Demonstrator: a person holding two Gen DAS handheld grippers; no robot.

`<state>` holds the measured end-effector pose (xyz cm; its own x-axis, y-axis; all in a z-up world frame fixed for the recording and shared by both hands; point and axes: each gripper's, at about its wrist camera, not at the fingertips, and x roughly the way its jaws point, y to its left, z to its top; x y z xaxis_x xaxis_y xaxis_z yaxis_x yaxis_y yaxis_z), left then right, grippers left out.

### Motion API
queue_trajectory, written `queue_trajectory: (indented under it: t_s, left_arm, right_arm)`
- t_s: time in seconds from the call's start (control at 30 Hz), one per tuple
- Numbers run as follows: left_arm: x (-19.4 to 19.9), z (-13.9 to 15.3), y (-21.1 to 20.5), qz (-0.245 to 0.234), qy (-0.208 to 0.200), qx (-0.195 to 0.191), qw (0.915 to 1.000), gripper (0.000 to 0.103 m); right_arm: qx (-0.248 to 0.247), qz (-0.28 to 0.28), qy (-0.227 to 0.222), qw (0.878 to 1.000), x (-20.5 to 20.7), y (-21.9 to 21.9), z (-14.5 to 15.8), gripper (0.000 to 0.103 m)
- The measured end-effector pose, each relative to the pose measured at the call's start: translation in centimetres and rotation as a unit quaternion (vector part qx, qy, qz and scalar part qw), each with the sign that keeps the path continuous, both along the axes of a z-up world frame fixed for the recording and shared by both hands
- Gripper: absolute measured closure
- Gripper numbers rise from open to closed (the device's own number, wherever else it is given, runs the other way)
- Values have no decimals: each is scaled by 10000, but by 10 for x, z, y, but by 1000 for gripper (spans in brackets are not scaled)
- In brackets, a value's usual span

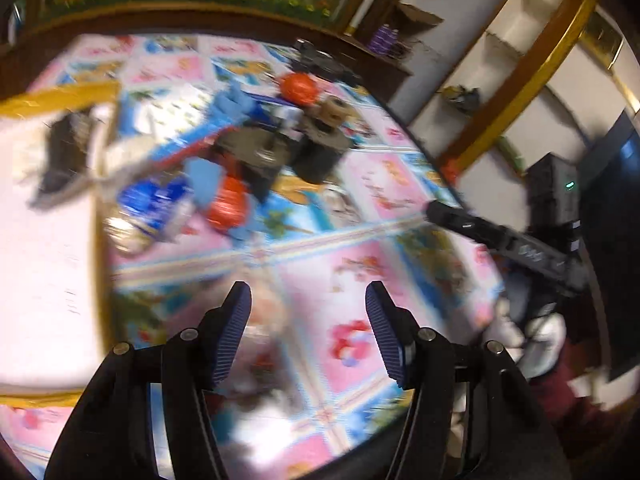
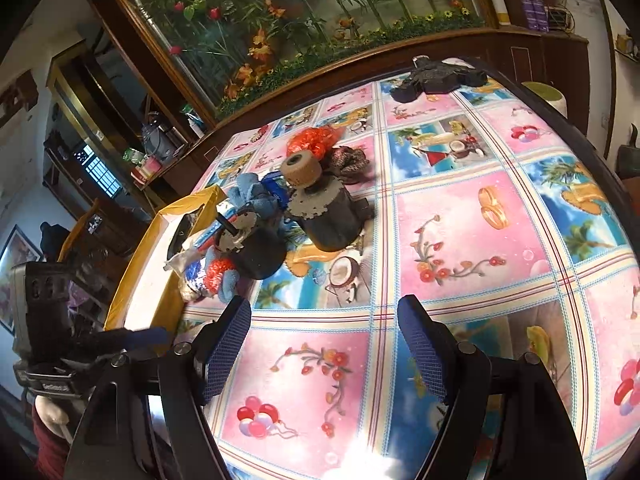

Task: Organize soft objects
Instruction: 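Grasp the pink tissue pack with the left tool while the right tool grasps the red plastic bag, then carry the pink pack and red bag into the box and release both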

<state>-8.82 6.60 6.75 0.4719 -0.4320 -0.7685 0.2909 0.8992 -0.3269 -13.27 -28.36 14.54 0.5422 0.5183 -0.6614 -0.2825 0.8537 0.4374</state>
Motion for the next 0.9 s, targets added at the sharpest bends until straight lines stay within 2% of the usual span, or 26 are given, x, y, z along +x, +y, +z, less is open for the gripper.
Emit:
queue_trajectory:
  t_s: [0.07, 0.13, 0.2, 0.23, 0.3, 0.47, 0.73, 0.9]
  left_arm:
    - [0, -7, -5, 16, -149, 656, 9977, 45]
    - [0, -20, -17, -79, -276, 1385, 9899, 45]
    - [2, -35, -26, -155, -317, 1827, 9825, 45]
    - [4, -41, -29, -156, -337, 1913, 9808, 42]
    - [7, -43, -30, -43, -485, 1921, 9802, 32]
    - [17, -54, -28, -43, -73, 1334, 9910, 33]
    - [9, -56, -34, 144, -74, 1133, 9934, 30]
    - [-2, -56, -48, -52, -149, 974, 9951, 32]
  right_arm:
    - [51, -52, 92, 9999, 5, 1, -6, 27]
    - [88, -74, 162, 9998, 7, 2, -10, 27]
    - [104, -81, 216, 9997, 11, 3, -12, 27]
    - [121, -89, 235, 9996, 14, 3, -12, 27]
    - [146, -112, 275, 9995, 20, 5, -11, 27]
    - [105, -157, 277, 9994, 44, 13, -3, 27]
    - [-41, -68, 315, 9995, 94, 39, 8, 27]
    - [-175, -108, 455, 9988, 156, 57, 27, 27]
